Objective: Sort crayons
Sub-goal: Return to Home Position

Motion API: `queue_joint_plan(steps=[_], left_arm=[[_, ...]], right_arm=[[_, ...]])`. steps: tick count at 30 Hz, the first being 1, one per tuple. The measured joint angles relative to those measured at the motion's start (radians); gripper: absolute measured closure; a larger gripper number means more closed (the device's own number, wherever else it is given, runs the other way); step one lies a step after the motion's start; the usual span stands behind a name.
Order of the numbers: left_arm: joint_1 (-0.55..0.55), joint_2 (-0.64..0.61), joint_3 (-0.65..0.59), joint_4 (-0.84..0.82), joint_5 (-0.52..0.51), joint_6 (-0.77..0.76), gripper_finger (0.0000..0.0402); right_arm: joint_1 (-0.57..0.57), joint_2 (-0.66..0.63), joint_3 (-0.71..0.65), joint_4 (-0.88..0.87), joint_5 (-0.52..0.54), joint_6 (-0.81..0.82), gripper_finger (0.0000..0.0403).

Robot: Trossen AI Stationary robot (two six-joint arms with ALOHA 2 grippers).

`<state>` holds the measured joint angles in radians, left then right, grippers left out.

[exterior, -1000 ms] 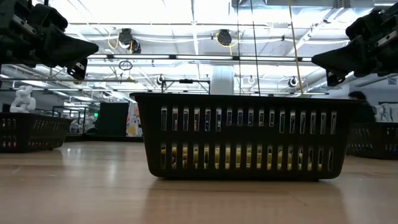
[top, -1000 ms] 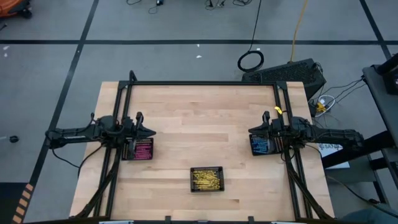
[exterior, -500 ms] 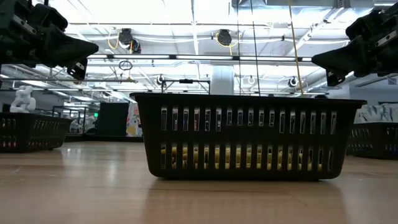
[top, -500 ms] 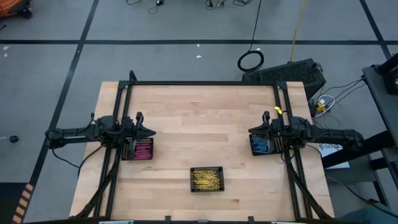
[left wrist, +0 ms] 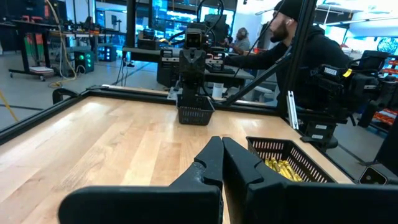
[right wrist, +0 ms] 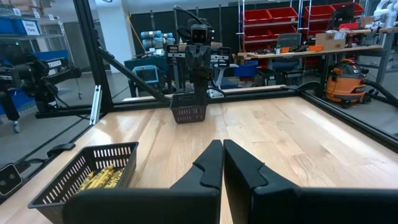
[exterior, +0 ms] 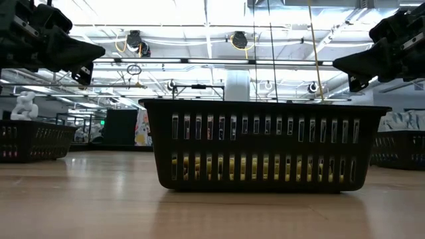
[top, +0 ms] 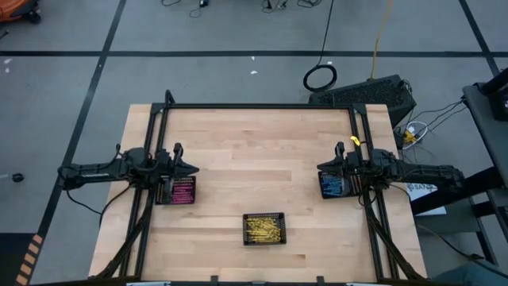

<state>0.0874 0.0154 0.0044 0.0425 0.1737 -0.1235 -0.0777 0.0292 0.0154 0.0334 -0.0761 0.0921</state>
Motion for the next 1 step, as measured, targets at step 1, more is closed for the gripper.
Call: queue_joint_plan(steps=[1], left_arm=[[0.0, 0.0, 0.0, 0.0, 0.0, 0.0, 0.0402]], right_arm=[[0.0, 0.0, 0.0, 0.0, 0.0, 0.0, 0.0403]])
